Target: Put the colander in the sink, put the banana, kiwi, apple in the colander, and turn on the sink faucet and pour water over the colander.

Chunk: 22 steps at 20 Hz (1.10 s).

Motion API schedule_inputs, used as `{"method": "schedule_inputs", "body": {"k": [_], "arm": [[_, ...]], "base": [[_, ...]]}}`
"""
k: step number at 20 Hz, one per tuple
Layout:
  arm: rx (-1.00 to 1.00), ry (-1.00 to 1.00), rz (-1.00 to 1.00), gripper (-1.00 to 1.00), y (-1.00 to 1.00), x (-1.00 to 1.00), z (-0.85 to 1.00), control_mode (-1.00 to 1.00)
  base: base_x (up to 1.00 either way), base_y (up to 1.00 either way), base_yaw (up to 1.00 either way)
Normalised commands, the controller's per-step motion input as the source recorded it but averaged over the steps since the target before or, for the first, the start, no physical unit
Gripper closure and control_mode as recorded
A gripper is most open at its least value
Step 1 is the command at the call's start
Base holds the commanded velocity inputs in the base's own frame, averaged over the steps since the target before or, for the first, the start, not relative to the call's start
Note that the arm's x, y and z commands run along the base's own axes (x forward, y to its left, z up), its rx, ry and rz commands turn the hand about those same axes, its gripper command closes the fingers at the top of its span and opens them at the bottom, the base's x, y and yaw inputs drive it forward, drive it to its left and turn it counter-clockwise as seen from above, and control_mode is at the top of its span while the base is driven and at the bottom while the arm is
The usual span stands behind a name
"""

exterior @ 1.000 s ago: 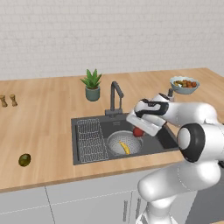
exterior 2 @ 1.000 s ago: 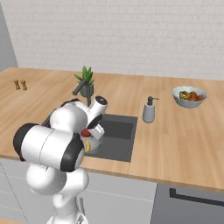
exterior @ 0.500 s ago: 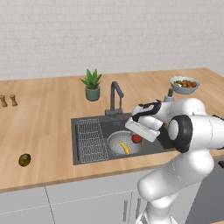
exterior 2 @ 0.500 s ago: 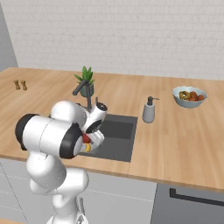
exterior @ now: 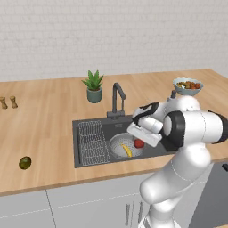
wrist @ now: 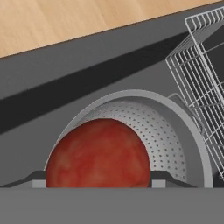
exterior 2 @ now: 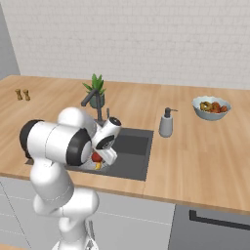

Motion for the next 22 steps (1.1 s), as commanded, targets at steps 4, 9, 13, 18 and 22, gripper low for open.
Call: {"method": "schedule_inputs", "body": {"k": [4,9,13,18,22], "arm": [[0.00,0.00,0.00,1.00,0.03,0.01,-0.15,-1.00],[0.00,0.00,0.00,1.00,0.07,0.06,-0.14,-1.00],[0.00,0.00,0.00,1.00,0.00,0.34,-0.06,-1.00],[0.00,0.00,0.00,1.00,0.00,0.31,-0.13,-1.00],[0.00,0.00,0.00,1.00,0.01,0.27,-0.20,-1.00]], "base": [[0.00,0.00,0.00],[0.00,0.00,0.00],[0.00,0.00,0.00],[0.00,0.00,0.00],[0.00,0.00,0.00]]}}
